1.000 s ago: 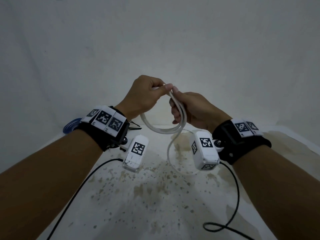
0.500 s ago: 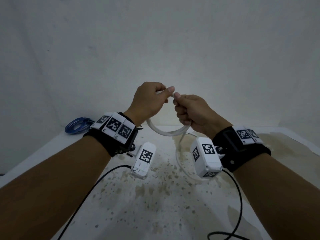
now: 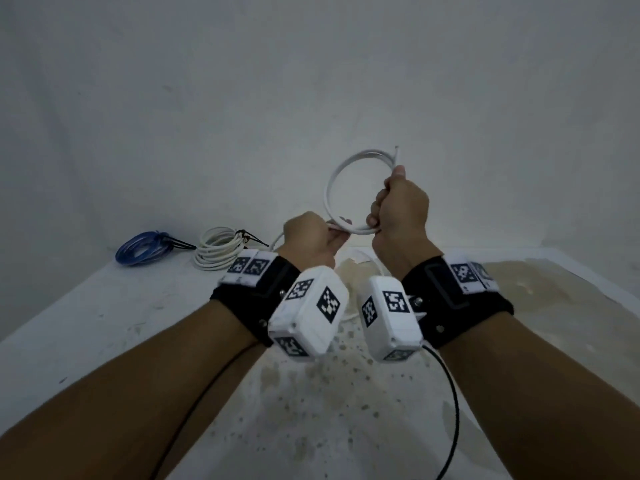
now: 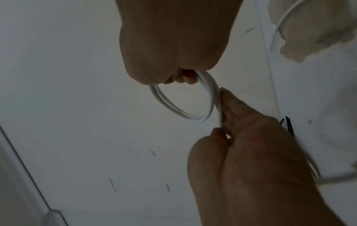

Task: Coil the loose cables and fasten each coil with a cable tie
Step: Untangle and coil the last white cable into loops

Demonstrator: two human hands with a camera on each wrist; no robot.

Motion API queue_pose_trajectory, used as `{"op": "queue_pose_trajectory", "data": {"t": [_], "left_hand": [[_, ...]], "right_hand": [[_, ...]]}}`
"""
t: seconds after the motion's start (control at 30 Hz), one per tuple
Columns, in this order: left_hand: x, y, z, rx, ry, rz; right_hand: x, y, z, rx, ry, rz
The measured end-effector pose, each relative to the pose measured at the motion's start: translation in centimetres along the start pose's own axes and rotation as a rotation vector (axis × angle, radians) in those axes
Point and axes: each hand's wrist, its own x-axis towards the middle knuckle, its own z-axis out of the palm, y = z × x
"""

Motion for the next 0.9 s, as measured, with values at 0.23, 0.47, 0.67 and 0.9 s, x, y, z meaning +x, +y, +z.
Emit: {"op": "queue_pose_trajectory", "data": {"t": [0.23,0.47,0.67,0.9], "left_hand": [[-1.2,-1.3,-0.6,0.267,0.028,0.091],[-0.3,0.0,-1.4,0.627,0.121,0.289],[-0.4,0.3,-1.7,0.526,0.232,0.334],[0.0,0.4,-1.4,0.688,0.198,0.509]], "right_hand": [[0.8,-1.1,-0.6,0.060,-0.008,0.080],[-0.9,0.3,-0.4,0.064,-0.106,0.175],[-0.2,0.3,-0.2,0.211,0.002,0.178],[-1.1,1.0,0.6,0.138,-0.006,0.179]]}}
